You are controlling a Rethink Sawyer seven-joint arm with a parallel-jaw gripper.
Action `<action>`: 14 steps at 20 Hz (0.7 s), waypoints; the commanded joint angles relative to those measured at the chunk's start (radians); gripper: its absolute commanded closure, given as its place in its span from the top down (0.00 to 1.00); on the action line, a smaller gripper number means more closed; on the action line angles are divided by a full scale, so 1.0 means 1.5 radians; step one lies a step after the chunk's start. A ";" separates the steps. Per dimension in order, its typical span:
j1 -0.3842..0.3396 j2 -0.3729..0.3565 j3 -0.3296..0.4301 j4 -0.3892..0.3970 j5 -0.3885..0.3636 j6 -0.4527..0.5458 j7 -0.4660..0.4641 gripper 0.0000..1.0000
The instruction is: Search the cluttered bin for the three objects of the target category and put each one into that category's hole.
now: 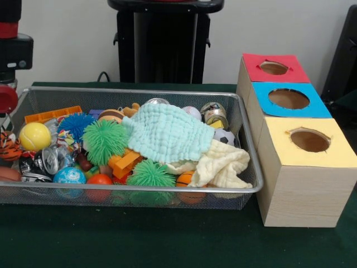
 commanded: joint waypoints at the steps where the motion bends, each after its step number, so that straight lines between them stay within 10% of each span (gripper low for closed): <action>1: -0.008 0.065 0.042 0.031 -0.020 0.014 -0.020 0.00; 14: -0.001 0.123 0.034 0.040 -0.021 -0.060 0.025 0.00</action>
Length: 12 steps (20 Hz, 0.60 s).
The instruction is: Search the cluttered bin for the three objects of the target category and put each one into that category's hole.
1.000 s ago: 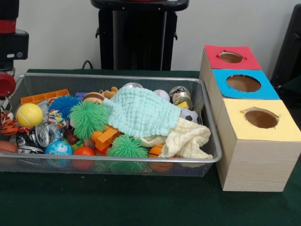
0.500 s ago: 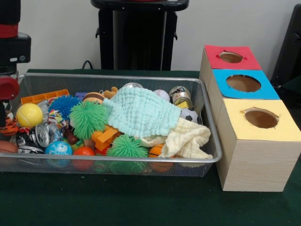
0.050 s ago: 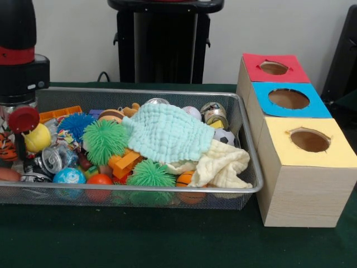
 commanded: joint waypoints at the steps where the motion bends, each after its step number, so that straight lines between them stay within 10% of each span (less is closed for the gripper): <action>1: 0.007 0.066 0.031 0.032 -0.023 -0.056 0.028 0.00; 12: 0.024 0.129 0.010 0.000 -0.014 -0.096 0.023 0.00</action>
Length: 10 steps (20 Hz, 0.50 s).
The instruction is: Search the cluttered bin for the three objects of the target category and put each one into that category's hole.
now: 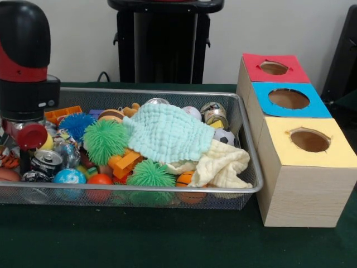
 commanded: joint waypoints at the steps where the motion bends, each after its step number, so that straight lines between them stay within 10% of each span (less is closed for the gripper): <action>1: -0.001 0.078 0.029 0.024 -0.008 0.028 0.021 0.00; 10: -0.034 -0.035 0.080 0.160 0.040 0.110 0.033 0.00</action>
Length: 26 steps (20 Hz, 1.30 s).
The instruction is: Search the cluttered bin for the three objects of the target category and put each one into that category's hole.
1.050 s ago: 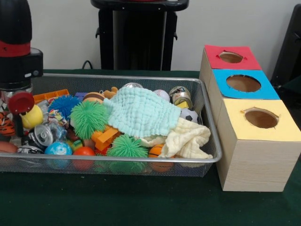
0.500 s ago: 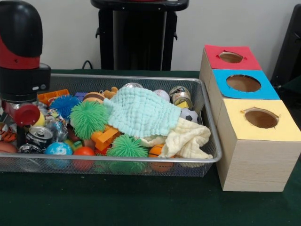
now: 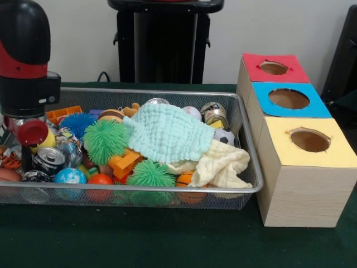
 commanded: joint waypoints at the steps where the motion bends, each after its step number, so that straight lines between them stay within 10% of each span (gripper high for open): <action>1: -0.023 -0.032 0.076 0.145 0.038 0.110 0.037 0.00; 13: -0.040 -0.076 0.106 0.208 0.080 0.098 0.050 0.00; 26: 0.006 -0.096 0.076 0.165 0.051 -0.010 0.057 0.00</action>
